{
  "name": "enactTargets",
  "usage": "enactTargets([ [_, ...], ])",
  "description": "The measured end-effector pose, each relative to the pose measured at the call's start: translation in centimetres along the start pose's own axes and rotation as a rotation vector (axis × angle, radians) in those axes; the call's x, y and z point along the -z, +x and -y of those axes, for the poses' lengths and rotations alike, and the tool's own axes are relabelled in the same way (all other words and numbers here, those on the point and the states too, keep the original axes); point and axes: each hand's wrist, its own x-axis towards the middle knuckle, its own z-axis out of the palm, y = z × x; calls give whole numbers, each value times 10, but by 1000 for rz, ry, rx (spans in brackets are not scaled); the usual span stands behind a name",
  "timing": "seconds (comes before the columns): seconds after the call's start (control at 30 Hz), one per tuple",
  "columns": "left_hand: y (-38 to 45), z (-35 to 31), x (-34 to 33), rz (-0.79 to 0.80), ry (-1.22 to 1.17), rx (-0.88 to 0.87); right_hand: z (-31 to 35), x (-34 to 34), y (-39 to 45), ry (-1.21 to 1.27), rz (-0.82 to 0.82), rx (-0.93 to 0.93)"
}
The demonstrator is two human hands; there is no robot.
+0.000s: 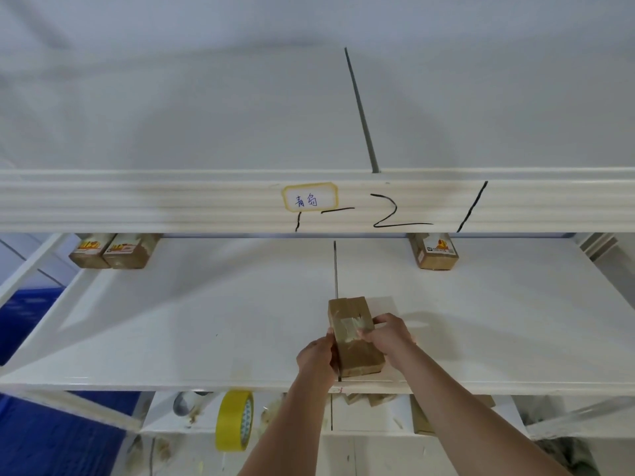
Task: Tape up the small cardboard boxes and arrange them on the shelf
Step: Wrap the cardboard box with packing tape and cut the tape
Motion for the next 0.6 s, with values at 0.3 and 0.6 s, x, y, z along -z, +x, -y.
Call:
enactTargets([
  [0.3, -19, -7, -8, -188, 328, -547, 9, 0, -8, -75, -23, -5],
  [0.6, -18, -26, -4, -106, 729, -552, 10, -16, -7, -328, -208, -28],
])
